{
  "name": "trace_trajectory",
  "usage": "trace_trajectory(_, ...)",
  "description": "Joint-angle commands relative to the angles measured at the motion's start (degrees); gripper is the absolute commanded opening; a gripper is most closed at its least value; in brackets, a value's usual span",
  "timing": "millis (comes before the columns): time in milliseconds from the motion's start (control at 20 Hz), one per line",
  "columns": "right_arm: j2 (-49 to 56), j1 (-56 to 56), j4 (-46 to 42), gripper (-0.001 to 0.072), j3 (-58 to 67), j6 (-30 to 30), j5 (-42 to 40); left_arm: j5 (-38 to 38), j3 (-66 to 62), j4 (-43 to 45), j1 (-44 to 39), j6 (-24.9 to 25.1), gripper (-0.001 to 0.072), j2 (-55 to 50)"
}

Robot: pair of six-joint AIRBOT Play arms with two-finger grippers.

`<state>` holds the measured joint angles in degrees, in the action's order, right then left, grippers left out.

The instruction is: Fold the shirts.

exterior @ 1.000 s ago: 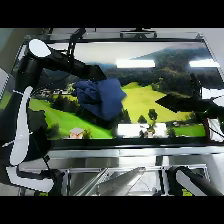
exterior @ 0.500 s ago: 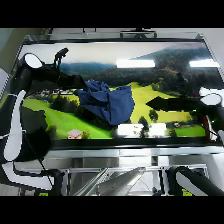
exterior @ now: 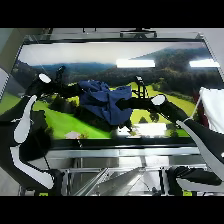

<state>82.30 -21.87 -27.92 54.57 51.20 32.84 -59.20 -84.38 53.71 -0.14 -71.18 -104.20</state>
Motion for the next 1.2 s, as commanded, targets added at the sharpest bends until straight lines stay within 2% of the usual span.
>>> trace_trajectory(0,6.27,-1.97,2.03,0.0622,5.95,-1.14,-3.41,-0.37,-3.34,-2.69,-1.36,2.64,0.0227,-2.10)
trace_trajectory(50,7.65,-1.88,2.01,0.0622,7.65,-2.32,-4.00,-2.27,-4.92,-2.71,-1.81,3.48,-0.0005,-2.08)
trace_trajectory(150,10.51,-2.05,1.11,0.0622,11.39,-4.94,-3.93,-6.99,-8.13,-2.67,-2.43,4.33,0.0019,-2.10)
trace_trajectory(250,13.75,-2.49,-3.34,0.0621,15.85,-4.59,-3.91,-9.92,-10.01,-2.64,-2.45,4.33,0.0018,-2.10)
trace_trajectory(350,16.79,-2.56,-9.94,0.0608,19.58,-1.36,-3.63,-11.98,-10.88,-2.67,-2.19,4.33,0.0018,-2.10)
trace_trajectory(400,18.01,-2.54,-13.40,0.0553,20.92,0.11,-2.95,-12.94,-10.88,-2.67,-1.77,4.33,0.0018,-2.03)
trace_trajectory(550,20.74,-2.56,-18.60,0.0544,23.19,3.72,1.09,-14.40,-10.84,-2.69,-0.98,4.31,0.0019,-2.01)
trace_trajectory(600,21.05,-2.58,-18.62,0.0487,23.19,3.69,1.70,-14.40,-10.84,-2.73,-0.48,4.28,0.0018,-2.01)
trace_trajectory(700,21.03,-2.54,-18.53,0.0219,23.23,3.76,2.43,-14.40,-10.84,-2.75,-0.17,4.26,0.0018,-2.01)
trace_trajectory(800,20.72,-2.51,-18.40,0.0025,23.45,6.43,2.36,-15.04,-10.84,-2.75,0.00,4.26,0.0018,-2.01)
trace_trajectory(1000,18.32,-1.88,-19.02,0.0024,23.58,7.58,3.89,-18.38,-10.84,-2.80,0.52,3.98,0.0018,-1.53)
trace_trajectory(1150,11.13,1.55,-19.06,0.0023,23.58,7.58,10.84,-20.00,-10.84,-2.89,2.21,3.15,0.0017,2.03)
